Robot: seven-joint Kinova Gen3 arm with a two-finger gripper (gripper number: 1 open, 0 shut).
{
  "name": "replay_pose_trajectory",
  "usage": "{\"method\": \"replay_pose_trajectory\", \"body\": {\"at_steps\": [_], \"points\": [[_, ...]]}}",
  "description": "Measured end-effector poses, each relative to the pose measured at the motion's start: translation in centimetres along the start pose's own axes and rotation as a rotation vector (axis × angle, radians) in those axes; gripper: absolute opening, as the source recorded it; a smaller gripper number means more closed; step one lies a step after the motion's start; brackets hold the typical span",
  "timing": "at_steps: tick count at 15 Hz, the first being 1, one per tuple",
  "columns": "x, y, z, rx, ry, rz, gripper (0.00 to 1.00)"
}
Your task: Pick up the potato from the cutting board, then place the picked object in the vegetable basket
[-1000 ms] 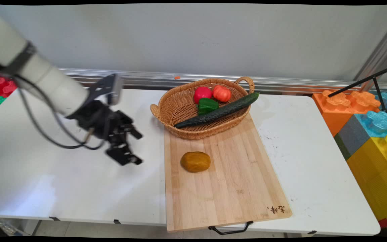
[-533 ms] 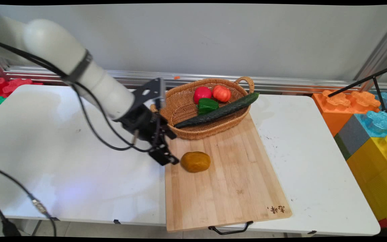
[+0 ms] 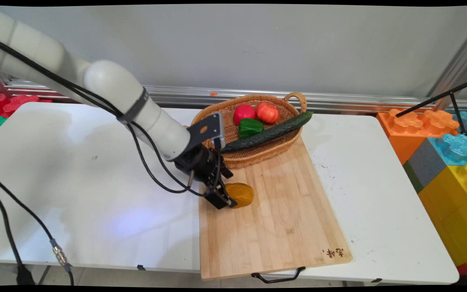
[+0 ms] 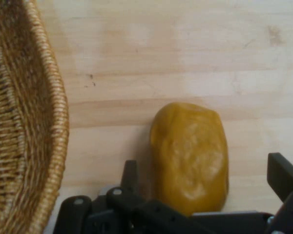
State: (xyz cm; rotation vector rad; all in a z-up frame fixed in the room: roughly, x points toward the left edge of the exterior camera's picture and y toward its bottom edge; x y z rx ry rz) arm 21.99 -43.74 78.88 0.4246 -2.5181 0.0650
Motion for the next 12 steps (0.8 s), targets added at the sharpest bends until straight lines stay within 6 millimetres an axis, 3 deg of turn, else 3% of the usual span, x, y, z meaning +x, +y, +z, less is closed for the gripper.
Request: {"method": "replay_pose_trajectory", "body": {"at_steps": [5,6,12], "points": [[-0.5,-0.5,2.1,-0.004,0.006,0.014,1.0],[-0.6,-0.5,2.4,-0.003,0.006,0.018,0.0],[0.2,-0.1,2.1,-0.008,0.005,0.024,0.0]]}}
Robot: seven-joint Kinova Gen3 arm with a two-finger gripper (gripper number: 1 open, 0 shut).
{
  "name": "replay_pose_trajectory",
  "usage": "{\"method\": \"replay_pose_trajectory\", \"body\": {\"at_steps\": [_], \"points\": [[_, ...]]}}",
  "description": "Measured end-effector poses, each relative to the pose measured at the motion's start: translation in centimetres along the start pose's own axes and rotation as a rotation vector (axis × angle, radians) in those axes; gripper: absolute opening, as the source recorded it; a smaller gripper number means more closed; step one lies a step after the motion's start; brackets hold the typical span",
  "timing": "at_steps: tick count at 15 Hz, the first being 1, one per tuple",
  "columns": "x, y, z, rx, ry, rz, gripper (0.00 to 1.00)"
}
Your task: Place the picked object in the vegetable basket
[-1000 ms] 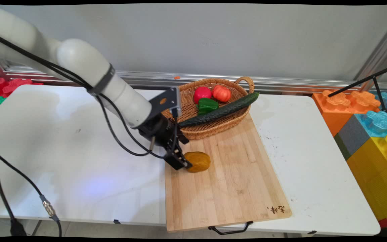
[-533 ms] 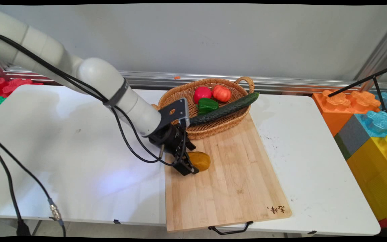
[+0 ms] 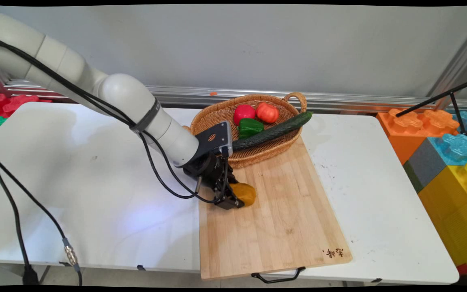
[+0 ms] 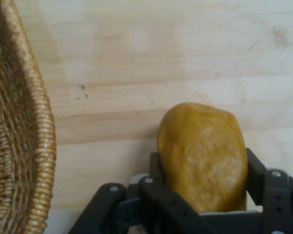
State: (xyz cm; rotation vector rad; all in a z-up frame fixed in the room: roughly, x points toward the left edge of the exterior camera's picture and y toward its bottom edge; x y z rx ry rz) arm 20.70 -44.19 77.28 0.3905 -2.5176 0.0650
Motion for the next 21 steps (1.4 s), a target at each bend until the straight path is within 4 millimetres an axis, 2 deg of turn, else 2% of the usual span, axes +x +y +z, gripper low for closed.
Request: {"method": "replay_pose_trajectory", "body": {"at_steps": [7,10,13,15,17,21], "points": [[4.8,0.5,-4.7,0.07,0.039,-0.053,0.0],[7.2,-1.0,-7.0,0.134,0.054,-0.092,0.0],[8.3,-3.4,-8.5,0.216,0.057,-0.131,0.0],[8.0,-5.5,-9.3,0.278,0.042,-0.179,0.0],[6.9,-7.8,-9.5,0.324,0.01,-0.239,0.0],[4.2,-11.0,-8.4,0.358,-0.049,-0.345,0.0]]}}
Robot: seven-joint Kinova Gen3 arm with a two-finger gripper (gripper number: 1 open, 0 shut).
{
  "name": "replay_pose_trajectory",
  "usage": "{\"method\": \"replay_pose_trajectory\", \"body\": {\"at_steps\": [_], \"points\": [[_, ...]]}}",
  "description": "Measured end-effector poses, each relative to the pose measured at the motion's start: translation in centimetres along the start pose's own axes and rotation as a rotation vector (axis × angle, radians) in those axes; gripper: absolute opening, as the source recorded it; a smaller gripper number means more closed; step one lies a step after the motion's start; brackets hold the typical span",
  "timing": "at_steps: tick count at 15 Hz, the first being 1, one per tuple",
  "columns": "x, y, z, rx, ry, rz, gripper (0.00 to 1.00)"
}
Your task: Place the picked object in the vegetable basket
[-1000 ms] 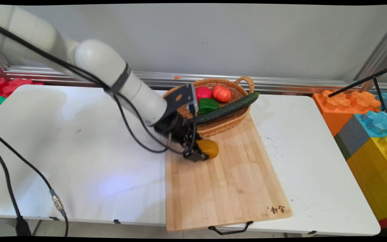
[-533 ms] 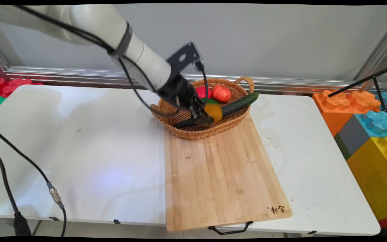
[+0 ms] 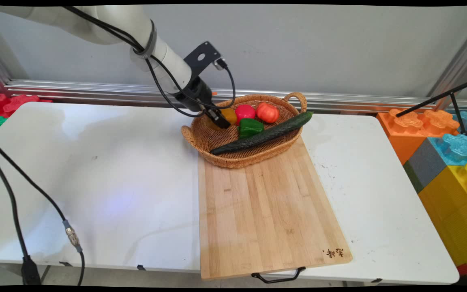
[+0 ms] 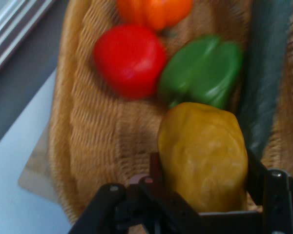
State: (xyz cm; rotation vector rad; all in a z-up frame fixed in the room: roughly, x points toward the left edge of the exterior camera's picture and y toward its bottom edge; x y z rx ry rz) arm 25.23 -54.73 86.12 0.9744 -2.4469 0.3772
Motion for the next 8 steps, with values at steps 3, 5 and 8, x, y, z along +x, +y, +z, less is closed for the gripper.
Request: {"method": "replay_pose_trajectory", "body": {"at_steps": [3,5,8], "points": [[-0.7,-1.9,2.2,0.007,-0.018,-0.059,0.0],[-0.5,-2.6,3.1,0.0,-0.012,-0.077,1.0],[0.2,-2.4,3.7,-0.018,0.0,-0.08,1.0]]}}
